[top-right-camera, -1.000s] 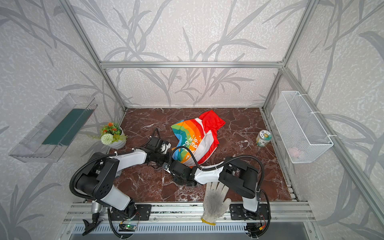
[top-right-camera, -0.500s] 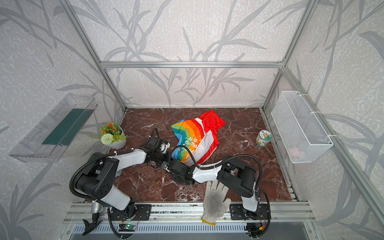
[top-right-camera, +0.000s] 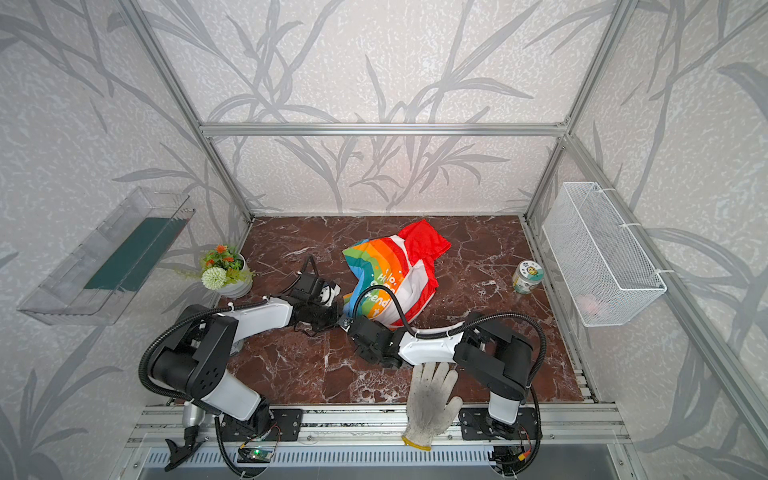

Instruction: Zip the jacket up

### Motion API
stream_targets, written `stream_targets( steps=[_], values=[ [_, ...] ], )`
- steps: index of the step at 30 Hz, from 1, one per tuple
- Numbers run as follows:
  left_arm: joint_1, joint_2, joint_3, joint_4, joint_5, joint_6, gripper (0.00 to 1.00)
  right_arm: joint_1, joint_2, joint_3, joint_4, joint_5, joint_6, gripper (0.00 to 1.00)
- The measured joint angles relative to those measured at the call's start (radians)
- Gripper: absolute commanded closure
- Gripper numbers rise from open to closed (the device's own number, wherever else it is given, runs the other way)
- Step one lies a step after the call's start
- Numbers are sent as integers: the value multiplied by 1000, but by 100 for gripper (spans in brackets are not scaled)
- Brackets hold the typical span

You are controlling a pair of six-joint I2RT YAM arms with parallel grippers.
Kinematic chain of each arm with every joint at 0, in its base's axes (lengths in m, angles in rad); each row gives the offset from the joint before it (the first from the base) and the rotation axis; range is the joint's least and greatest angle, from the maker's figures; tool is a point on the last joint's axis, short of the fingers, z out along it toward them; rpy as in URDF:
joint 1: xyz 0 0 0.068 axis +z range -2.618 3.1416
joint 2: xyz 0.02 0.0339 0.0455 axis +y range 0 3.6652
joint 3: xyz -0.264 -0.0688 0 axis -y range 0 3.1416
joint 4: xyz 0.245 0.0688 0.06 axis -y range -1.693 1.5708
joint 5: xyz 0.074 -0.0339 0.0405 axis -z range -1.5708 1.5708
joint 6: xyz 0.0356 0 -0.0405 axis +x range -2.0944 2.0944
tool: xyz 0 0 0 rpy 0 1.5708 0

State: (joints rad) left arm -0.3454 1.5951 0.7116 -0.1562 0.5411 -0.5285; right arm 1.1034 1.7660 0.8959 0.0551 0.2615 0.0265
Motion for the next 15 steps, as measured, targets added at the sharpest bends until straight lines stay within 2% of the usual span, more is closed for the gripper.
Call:
stream_targets(
  steps=[7, 15],
  values=[
    [0, 0, 0, 0, 3, -1, 100, -29, -3, 11, -9, -28, 38, 92],
    [0, 0, -8, 5, 8, -8, 100, -39, -2, 13, 13, -91, 103, 80]
  ],
)
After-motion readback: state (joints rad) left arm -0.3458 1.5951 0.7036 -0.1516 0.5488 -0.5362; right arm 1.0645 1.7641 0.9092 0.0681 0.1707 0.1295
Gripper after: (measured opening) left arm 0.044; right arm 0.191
